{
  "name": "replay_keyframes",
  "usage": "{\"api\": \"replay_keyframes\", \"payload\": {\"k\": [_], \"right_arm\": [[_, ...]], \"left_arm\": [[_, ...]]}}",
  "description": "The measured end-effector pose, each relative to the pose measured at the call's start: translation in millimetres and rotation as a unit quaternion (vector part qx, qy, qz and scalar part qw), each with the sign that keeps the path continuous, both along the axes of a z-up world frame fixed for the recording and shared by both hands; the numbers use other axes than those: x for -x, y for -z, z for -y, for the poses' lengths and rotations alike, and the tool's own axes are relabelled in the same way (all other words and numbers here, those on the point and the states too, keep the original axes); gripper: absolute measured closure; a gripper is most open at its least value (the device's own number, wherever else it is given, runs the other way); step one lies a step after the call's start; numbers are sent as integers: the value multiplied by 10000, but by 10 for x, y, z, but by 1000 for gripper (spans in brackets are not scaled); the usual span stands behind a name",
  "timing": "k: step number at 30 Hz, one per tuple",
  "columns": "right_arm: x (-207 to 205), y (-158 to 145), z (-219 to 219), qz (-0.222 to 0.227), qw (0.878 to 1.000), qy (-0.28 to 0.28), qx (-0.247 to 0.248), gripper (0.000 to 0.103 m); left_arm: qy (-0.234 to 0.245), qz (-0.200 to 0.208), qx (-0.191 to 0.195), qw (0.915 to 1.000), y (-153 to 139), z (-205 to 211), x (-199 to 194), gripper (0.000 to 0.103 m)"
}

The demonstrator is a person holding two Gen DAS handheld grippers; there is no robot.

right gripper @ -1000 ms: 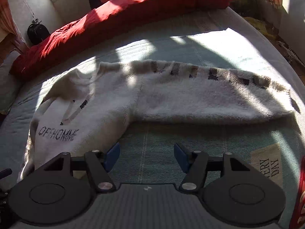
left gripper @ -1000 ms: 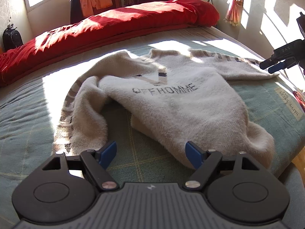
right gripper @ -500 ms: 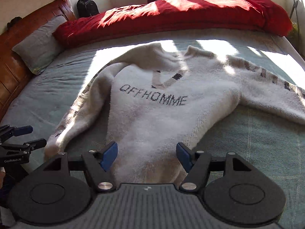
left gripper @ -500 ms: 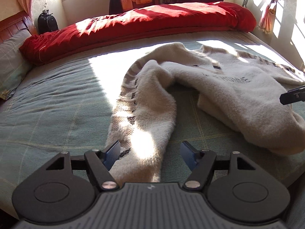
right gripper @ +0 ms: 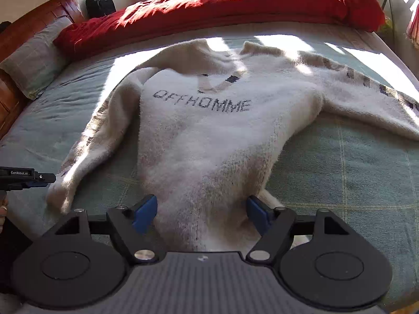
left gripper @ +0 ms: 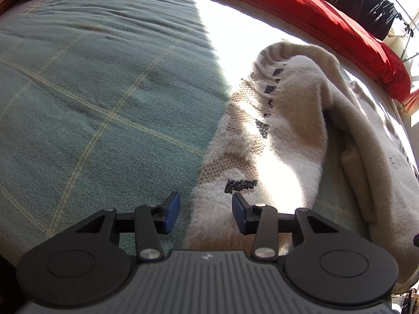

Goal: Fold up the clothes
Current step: 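Grasp the other sleeve with the left gripper and pull it outward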

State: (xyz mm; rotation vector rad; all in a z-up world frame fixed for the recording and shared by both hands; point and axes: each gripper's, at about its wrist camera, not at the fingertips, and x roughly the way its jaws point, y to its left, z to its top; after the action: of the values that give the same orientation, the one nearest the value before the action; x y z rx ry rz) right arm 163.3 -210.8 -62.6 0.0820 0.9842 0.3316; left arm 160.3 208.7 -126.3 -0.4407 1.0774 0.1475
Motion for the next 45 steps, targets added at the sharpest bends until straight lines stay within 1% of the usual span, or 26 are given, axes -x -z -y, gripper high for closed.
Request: {"api": "replay_keyframes", "payload": {"k": [3,6,8,9,12,14,15,17,19,20,21,22,23,26,30,33,37,41,45], "right_arm": [[-13,1,12,-28,10000,22,-14,24],[-29,-27,10,-19,10000,11,-59,24],[-35,-73,-12,45,9999,-37,-105,24],[-37,-103,-28,84,9999,-73,-120,24],[-42,-189,-73,191,9996,-177,-145,24],[-54,-221,-93,233,9994,-213,-167,24],[-64,-232,-103,244,9992,-226,-198,24],[-84,-230,-116,241,9993,-225,-195,24],[-95,-225,-133,236,9993,-242,-182,24],[-98,-225,-138,236,9993,-245,-181,24],[-103,-225,-139,232,9992,-247,-188,24],[-107,-225,-137,228,9992,-247,-194,24],[-112,-226,-132,224,9993,-243,-200,24],[-113,-234,-122,225,9992,-251,-211,24],[-116,-247,-117,256,9992,-216,-213,24],[-124,-253,-126,274,9993,-206,-180,24],[-130,-271,-130,292,9992,-197,-169,24],[-141,-295,-138,315,9993,-173,-120,24],[-160,-324,-127,337,9994,-110,-59,24]], "left_arm": [[0,-11,147,9999,86,-11,-67,61],[210,50,668,9975,71,-3,-90,61],[408,74,909,9950,55,41,-77,60],[411,104,957,9945,56,29,-67,60],[348,209,1045,9937,64,-31,-33,60],[12,252,1320,9909,155,-169,-31,61],[-141,272,1514,9880,202,-218,-39,61],[-248,332,1698,9846,234,-224,-52,61],[-136,344,1599,9864,202,-133,-85,62],[-66,320,1451,9889,177,-92,-95,70],[5,290,1279,9914,151,-53,-102,81],[50,243,1087,9938,123,-30,-107,88],[60,240,976,9949,90,-37,-103,97],[43,353,634,9974,-46,-83,-84,98],[30,608,-6,9981,-343,-176,-139,98],[-26,706,-488,9963,-547,-311,-260,98],[-190,796,-992,9917,-760,-536,-453,98],[-337,856,-1347,9866,-905,-738,-696,98],[-502,917,-1548,9824,-1027,-918,-918,98]]}}
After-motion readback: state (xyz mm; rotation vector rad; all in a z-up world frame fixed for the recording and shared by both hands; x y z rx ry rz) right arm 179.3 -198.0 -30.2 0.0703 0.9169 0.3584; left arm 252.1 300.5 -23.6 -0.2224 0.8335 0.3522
